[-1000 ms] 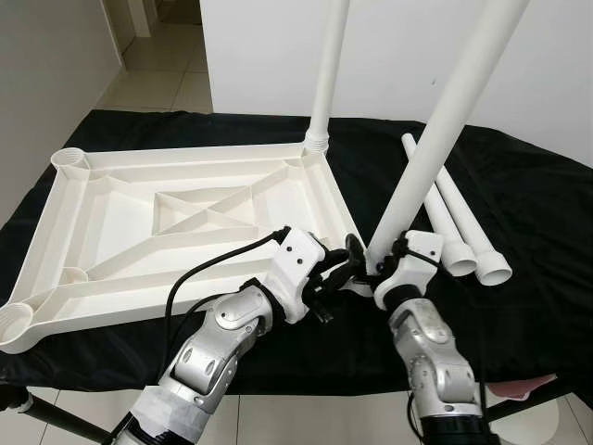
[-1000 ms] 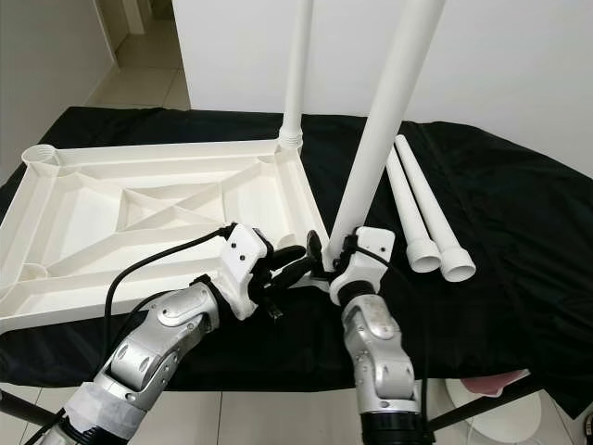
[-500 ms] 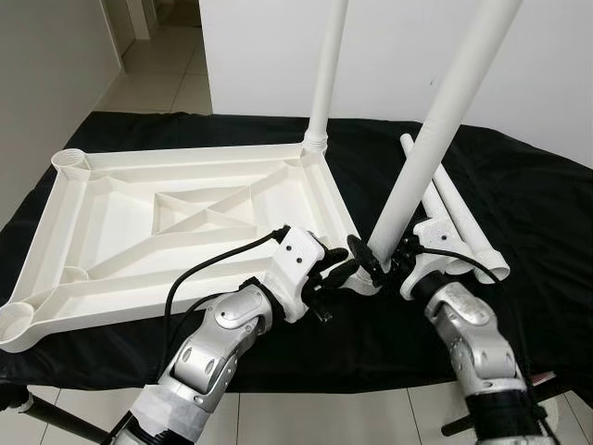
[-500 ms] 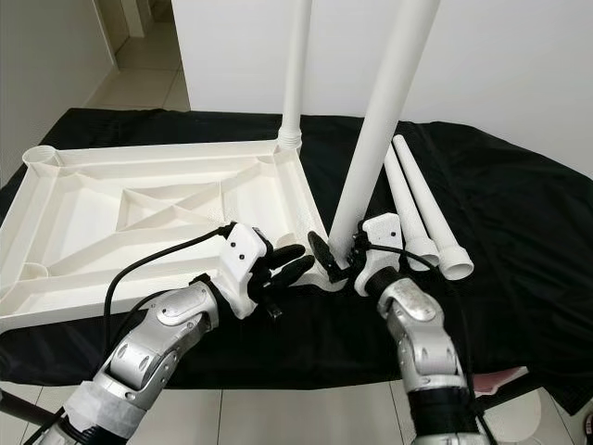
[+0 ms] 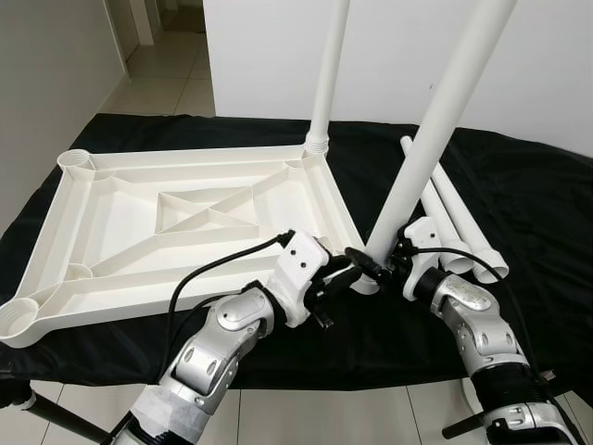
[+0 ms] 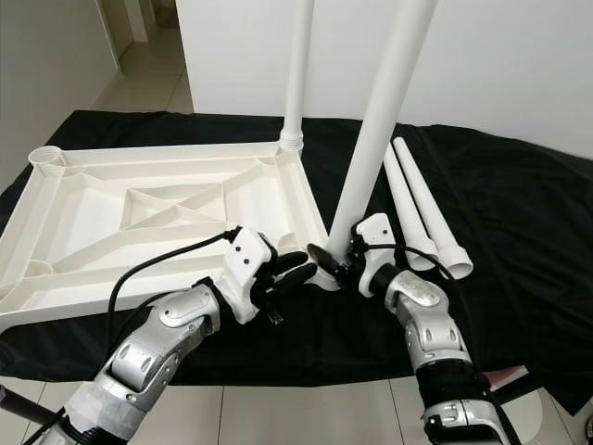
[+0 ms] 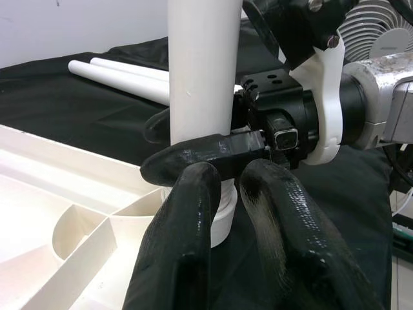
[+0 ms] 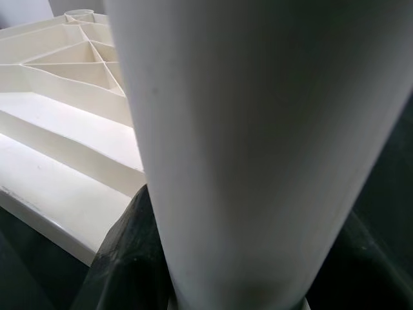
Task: Building children table
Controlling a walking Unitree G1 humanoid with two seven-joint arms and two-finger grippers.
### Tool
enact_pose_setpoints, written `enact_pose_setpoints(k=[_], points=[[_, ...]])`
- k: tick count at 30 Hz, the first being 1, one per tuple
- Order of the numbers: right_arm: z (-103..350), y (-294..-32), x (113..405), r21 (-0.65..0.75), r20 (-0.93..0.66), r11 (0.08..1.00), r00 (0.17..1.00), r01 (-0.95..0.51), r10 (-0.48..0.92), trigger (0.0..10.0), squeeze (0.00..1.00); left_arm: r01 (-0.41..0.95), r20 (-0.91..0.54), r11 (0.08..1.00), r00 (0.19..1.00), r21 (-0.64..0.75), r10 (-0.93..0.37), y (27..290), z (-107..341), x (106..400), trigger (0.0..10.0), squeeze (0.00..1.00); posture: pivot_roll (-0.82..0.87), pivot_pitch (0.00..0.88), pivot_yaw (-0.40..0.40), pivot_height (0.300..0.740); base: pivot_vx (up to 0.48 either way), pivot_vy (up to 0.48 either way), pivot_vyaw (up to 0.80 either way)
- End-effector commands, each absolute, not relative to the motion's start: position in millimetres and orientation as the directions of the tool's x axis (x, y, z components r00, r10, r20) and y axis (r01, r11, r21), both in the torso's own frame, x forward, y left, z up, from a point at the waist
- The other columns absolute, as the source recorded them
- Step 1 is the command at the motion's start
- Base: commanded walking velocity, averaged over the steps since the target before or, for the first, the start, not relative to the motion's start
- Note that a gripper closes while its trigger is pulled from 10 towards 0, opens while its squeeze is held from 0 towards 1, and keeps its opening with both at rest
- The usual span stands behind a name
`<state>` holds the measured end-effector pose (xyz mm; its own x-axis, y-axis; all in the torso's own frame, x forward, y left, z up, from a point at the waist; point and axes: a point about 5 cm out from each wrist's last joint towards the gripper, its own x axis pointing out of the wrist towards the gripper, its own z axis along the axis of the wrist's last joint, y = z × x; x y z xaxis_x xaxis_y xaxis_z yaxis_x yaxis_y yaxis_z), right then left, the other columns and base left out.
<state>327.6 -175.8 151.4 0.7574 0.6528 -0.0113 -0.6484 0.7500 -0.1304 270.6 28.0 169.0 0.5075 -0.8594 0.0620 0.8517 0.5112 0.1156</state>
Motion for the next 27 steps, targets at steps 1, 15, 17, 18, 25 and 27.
enact_pose_setpoints(k=[1,15,17,18,25,27], points=[[142.5,-176.2,326.5,-0.102,-0.04,0.743,0.749,-0.661,0.661,0.0,0.0,0.877,0.023,0.468,0.468,0.111,-0.883,27.2,162.2,267.8,10.0,0.0,0.03,0.058,-0.012,0.74,0.0,0.0,0.0],[131.8,-176.1,324.2,0.035,-0.01,0.874,0.875,-0.484,0.485,10.0,0.0,0.875,0.017,0.471,0.472,0.113,-0.881,27.5,161.7,268.2,10.0,0.0,0.02,0.067,-0.017,0.74,0.0,0.0,0.0],[131.8,-176.1,324.2,0.035,-0.01,0.874,0.875,-0.484,0.485,10.0,0.0,0.875,0.017,0.471,0.472,0.113,-0.881,27.5,161.7,268.2,10.0,0.0,0.02,0.067,-0.017,0.74,0.0,0.0,0.0],[131.6,-172.4,323.5,0.033,-0.012,0.895,0.895,-0.445,0.445,10.0,0.0,0.875,0.016,0.471,0.472,0.112,-0.881,27.4,161.6,268.3,10.0,0.0,0.02,0.068,-0.017,0.74,0.0,0.0,0.0],[129.0,-157.5,318.5,0.068,-0.037,0.964,0.965,-0.256,0.259,10.0,0.0,0.875,0.015,0.472,0.473,0.109,-0.881,26.9,160.9,267.4,10.0,0.0,0.02,0.07,-0.025,0.74,0.0,0.0,0.0],[128.1,-154.8,317.1,0.08,-0.046,0.981,0.983,-0.175,0.179,10.0,0.0,0.874,0.014,0.473,0.475,0.107,-0.88,27.2,160.6,267.1,10.0,0.0,0.03,0.07,-0.031,0.74,0.0,0.0,0.0]])
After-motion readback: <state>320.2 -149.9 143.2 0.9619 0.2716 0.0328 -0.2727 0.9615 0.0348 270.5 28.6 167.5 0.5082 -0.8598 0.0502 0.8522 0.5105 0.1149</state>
